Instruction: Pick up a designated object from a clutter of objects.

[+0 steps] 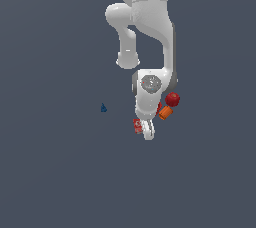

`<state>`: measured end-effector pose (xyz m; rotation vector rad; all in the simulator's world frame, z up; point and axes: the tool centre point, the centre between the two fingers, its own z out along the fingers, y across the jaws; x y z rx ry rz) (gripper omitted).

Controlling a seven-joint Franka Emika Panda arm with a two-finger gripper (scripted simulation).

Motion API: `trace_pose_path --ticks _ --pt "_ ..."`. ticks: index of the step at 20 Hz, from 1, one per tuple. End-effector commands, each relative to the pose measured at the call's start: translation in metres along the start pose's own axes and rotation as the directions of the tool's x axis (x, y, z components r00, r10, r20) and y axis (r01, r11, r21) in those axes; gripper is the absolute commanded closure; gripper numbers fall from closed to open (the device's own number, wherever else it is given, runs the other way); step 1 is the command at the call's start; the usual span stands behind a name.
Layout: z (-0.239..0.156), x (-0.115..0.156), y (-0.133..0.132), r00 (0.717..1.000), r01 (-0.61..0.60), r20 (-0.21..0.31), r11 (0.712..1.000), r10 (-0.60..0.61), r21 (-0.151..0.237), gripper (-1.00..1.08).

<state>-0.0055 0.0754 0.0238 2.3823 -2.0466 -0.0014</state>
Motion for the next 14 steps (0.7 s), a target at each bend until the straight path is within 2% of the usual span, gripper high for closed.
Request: trace_pose_path --ticks 1,4,5,14 --pt "0.0063 0.0 -0.0006 1.0 -0.001 0.0 1.0 0.001 0.001 -0.92" --pt "0.0086 -0.0001 -0.0009 1.0 -0.001 0.0 1.0 0.001 0.001 -0.92" --pt "0.0086 -0.0001 -0.0009 1.0 -0.001 0.0 1.0 0.001 0.001 1.08" --pt "0.0086 -0.0001 -0.0009 1.0 -0.001 0.0 1.0 0.001 0.001 1.08"
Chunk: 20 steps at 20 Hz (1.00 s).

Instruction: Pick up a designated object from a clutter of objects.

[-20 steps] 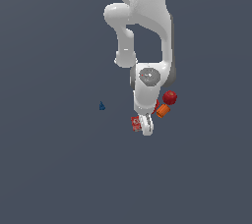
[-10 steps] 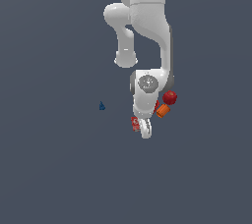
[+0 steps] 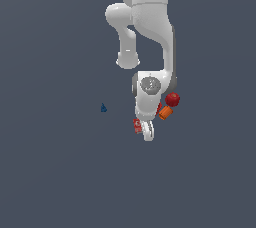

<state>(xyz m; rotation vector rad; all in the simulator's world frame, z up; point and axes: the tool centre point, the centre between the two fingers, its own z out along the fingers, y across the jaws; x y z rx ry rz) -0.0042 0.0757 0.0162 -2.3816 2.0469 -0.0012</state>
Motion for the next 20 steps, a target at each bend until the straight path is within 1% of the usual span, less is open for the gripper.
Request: trace_pose_path --ticks 1,6,10,15,20 --pt "0.0 0.0 0.0 1.0 0.0 0.0 1.0 0.0 0.0 1.08" --pt "-0.007 0.005 0.0 1.0 0.0 0.0 1.0 0.0 0.0 1.08" --pt "-0.022 0.016 -0.001 1.0 0.0 0.0 1.0 0.0 0.0 1.08" --pt "-0.053 0.038 -0.003 1.0 0.0 0.0 1.0 0.0 0.0 1.08" --pt "-0.097 0.069 -0.006 1.0 -0.001 0.001 1.0 0.001 0.0 1.08"
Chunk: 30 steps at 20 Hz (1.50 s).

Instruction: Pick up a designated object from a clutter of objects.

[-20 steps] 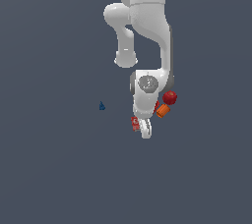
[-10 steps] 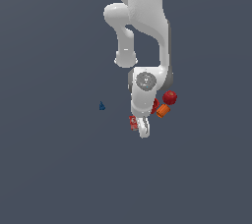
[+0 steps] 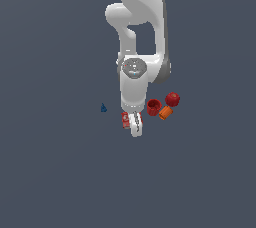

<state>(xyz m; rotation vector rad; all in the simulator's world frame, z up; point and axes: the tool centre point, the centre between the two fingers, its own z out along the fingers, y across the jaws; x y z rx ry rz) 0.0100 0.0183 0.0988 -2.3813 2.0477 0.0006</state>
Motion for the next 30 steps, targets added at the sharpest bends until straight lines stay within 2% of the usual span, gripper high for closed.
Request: trace_pose_path --ticks 1,18,24,30 --pt "-0.024 0.017 -0.001 1.0 -0.001 0.0 1.0 0.001 0.0 1.08" --pt "-0.191 0.135 -0.018 1.0 -0.001 -0.001 1.0 0.001 0.0 1.08" --pt "-0.231 0.164 -0.024 1.0 0.0 -0.001 1.0 0.0 -0.001 1.08" --pt "-0.254 0.18 -0.029 1.0 0.001 -0.001 1.0 -0.001 -0.001 1.08"
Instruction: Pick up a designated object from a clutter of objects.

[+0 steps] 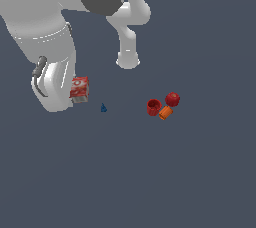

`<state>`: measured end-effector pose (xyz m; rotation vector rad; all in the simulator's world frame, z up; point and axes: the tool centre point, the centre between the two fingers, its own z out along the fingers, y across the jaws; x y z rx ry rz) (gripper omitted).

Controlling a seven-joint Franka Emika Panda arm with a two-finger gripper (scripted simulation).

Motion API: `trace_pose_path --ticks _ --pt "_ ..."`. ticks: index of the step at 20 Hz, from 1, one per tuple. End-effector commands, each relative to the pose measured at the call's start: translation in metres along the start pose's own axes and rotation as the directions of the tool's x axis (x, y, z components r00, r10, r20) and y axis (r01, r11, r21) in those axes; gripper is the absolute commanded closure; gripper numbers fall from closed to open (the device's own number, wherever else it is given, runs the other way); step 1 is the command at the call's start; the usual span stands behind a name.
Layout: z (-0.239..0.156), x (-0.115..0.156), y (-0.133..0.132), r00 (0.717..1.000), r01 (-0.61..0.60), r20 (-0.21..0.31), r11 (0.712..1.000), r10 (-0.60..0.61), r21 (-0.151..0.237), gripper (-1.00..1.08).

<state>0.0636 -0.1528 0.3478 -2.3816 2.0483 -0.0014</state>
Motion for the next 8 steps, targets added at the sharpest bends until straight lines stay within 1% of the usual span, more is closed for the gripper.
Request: trace_pose_path --ticks 1,8 --pt "-0.0072 0.005 -0.0016 1.0 0.001 0.0 1.0 -0.001 -0.001 1.08" --pt "-0.0145 0.0105 -0.0034 1.0 0.001 0.0 1.0 -0.001 -0.001 1.08"
